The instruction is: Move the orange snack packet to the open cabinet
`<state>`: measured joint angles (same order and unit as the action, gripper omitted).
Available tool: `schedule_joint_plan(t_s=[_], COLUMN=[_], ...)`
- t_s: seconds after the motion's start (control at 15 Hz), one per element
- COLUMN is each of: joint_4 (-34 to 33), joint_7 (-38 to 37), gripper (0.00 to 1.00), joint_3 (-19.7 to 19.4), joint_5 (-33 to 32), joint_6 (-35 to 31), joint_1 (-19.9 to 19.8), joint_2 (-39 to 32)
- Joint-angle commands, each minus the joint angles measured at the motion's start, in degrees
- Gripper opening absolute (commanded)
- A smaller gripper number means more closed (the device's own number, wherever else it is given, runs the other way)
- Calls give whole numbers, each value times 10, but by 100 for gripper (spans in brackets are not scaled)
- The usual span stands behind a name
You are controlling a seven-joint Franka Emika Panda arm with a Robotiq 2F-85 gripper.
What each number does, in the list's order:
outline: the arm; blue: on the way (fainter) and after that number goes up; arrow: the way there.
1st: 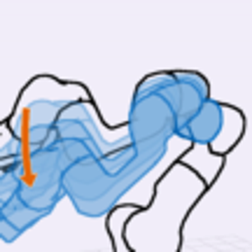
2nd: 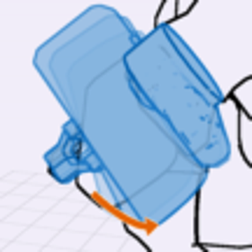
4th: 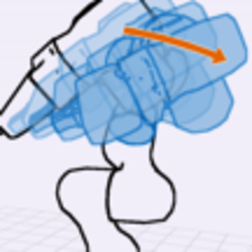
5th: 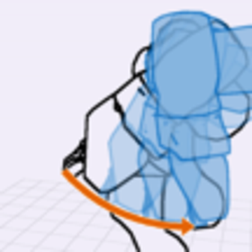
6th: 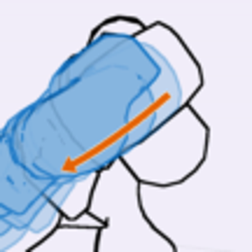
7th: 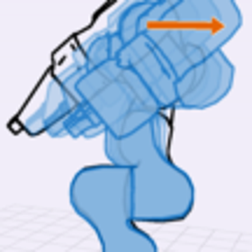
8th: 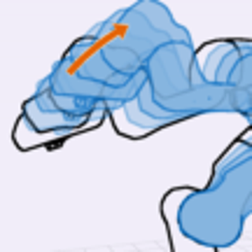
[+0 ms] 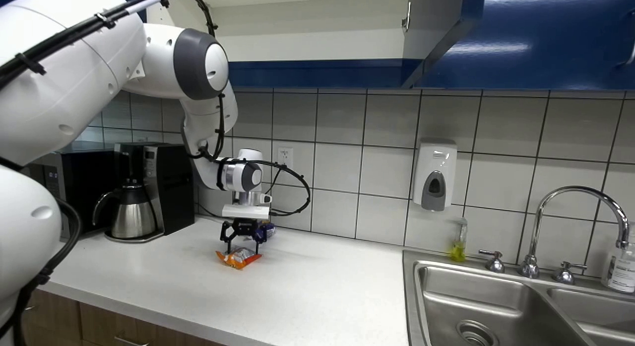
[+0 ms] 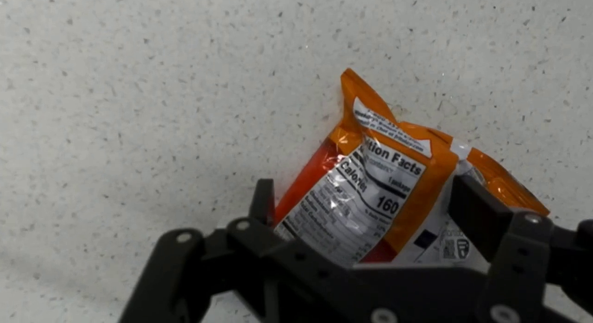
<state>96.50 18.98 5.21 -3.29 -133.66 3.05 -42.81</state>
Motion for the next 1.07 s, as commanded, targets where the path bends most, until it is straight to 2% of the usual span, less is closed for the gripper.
schedule_joint_plan(t_s=[0.0, 0.53, 0.67, 1.0], joint_4=[-32, -43, -43, -42], joint_7=[-20, -26, -26, -29], gripper=[65, 3, 0, 0], joint_3=[5, 4, 4, 2], joint_5=[1, 0, 0, -1], joint_6=[13, 19, 19, 18], joint_1=[-1, -2, -3, -3], joint_2=[-18, -20, -19, -17])
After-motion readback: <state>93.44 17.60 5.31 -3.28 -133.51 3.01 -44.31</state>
